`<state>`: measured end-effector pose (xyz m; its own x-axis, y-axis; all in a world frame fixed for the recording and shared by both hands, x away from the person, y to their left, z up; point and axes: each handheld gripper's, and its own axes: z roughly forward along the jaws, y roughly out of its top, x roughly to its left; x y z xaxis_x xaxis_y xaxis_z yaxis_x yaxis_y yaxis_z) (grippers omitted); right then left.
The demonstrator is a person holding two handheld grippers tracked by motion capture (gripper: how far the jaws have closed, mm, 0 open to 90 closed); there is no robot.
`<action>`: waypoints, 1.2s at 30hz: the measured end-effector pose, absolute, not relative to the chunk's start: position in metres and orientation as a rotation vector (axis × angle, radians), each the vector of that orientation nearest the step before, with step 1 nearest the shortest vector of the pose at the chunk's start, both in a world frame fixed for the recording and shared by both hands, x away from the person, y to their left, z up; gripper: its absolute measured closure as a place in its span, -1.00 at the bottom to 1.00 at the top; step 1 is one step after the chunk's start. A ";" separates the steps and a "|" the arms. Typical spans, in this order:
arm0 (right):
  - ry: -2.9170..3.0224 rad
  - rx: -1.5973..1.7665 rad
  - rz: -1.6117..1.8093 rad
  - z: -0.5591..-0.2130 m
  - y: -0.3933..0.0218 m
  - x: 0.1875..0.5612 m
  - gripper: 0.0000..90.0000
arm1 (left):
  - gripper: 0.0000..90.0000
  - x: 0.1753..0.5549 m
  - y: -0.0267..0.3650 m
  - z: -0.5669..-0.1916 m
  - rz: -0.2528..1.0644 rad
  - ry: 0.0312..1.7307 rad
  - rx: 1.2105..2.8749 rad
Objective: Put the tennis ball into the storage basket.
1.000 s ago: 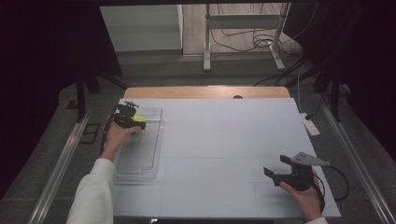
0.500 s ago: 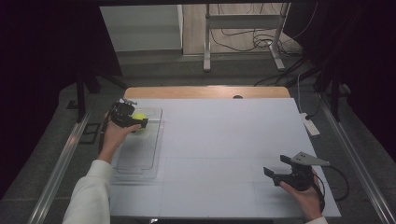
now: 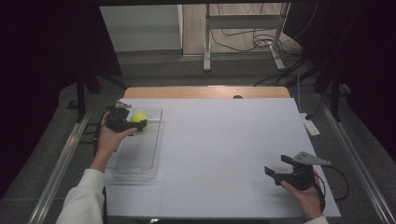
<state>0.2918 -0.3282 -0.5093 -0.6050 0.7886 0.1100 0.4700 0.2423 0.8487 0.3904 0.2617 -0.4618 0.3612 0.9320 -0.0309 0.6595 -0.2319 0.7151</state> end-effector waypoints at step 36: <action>2.175 1.146 1.302 -0.506 -0.325 0.289 -0.77 | -0.74 0.286 0.218 -0.456 0.449 1.052 1.931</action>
<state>0.2889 -0.3254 -0.5055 -0.6075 0.7882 0.0982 0.4590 0.2474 0.8533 0.2863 0.2176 -0.4558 0.5781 0.8113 -0.0871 0.4990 -0.2671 0.8244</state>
